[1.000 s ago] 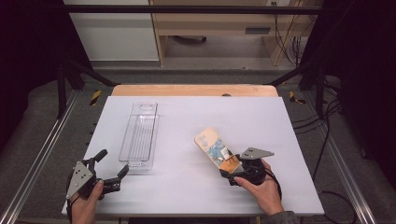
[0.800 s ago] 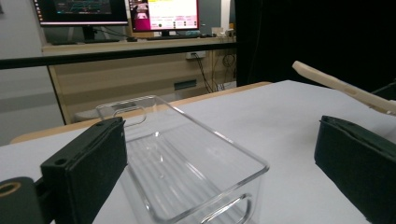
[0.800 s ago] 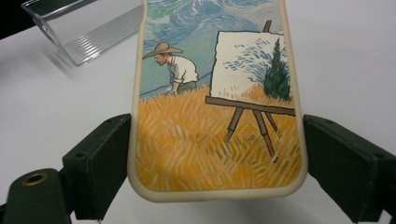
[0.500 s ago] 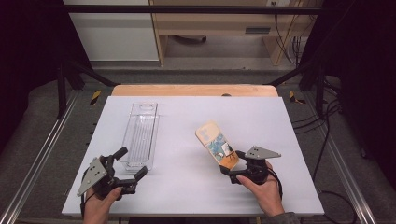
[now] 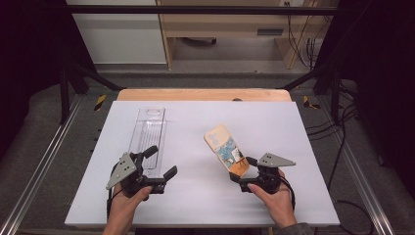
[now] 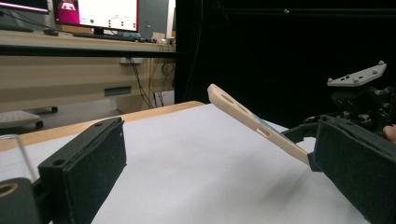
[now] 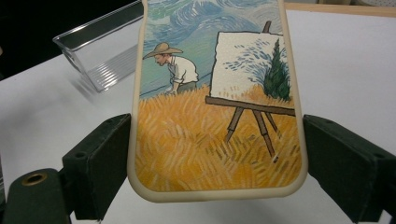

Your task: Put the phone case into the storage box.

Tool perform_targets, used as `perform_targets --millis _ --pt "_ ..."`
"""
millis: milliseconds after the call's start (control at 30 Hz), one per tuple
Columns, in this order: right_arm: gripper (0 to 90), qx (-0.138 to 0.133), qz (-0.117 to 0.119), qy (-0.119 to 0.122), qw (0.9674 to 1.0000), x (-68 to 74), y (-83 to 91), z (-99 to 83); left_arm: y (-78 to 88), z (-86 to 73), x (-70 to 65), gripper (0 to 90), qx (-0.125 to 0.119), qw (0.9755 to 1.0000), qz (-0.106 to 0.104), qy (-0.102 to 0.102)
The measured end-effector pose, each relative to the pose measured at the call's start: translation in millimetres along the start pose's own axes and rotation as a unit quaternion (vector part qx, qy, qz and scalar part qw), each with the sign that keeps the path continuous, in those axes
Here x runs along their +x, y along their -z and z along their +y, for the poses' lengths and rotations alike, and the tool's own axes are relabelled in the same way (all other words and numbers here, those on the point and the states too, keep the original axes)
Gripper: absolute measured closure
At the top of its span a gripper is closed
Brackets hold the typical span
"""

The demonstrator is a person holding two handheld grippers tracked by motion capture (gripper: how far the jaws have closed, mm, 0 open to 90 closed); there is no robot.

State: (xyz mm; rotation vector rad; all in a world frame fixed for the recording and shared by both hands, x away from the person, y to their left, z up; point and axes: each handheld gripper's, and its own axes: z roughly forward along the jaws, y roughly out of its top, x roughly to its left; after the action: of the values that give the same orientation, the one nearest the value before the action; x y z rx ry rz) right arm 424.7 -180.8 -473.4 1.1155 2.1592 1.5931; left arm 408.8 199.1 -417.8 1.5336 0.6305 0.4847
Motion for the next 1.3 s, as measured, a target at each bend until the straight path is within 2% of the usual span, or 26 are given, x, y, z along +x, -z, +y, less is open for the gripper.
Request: perform_targets --millis 100,333,400,600,667,767,867,967,1100,1233,1300 --pt "11.8 -0.004 0.005 0.000 1.0000 1.5 0.3 0.1 -12.1 4.2 -2.2 2.2 0.007 0.9999 -0.005 -0.013" --pt "11.8 -0.012 0.009 0.003 0.9999 5.4 -2.3 2.1 -30.0 6.7 -9.3 2.3 0.010 0.9996 -0.017 -0.020" --pt "11.8 -0.013 0.010 0.004 0.9998 6.5 -3.8 3.1 -32.6 5.3 -10.2 2.7 0.013 0.9995 -0.019 -0.020" --pt "11.8 -0.015 0.017 0.013 0.9997 13.0 -7.1 5.1 -30.9 3.6 -11.0 3.3 0.035 0.9986 -0.018 -0.037" --pt "11.8 -0.016 0.018 0.017 0.9996 15.2 -9.6 6.2 -29.7 3.5 -9.8 4.0 0.030 0.9991 -0.018 -0.023" --pt "11.8 -0.019 0.023 0.021 0.9993 19.0 -12.5 8.4 -30.7 -0.6 -9.1 5.8 0.035 0.9989 -0.027 -0.018" --pt "11.8 -0.019 0.027 0.029 0.9990 22.9 -15.1 9.1 -31.9 -7.1 -7.5 9.4 0.031 0.9986 -0.043 0.002" --pt "11.8 -0.016 0.030 0.037 0.9988 27.6 -17.7 9.4 -33.3 -8.5 -6.6 11.9 0.034 0.9983 -0.046 0.007" --pt "11.8 -0.017 0.033 0.047 0.9982 33.6 -20.2 11.1 -37.2 -8.0 -6.0 14.5 0.044 0.9975 -0.053 0.013" --pt "11.8 -0.021 0.036 0.054 0.9977 39.0 -22.2 12.5 -40.7 -9.7 -4.3 21.6 0.052 0.9963 -0.061 0.030" --pt "11.8 -0.020 0.039 0.058 0.9974 41.7 -23.7 13.1 -42.5 -12.2 -2.9 25.8 0.062 0.9947 -0.069 0.046"
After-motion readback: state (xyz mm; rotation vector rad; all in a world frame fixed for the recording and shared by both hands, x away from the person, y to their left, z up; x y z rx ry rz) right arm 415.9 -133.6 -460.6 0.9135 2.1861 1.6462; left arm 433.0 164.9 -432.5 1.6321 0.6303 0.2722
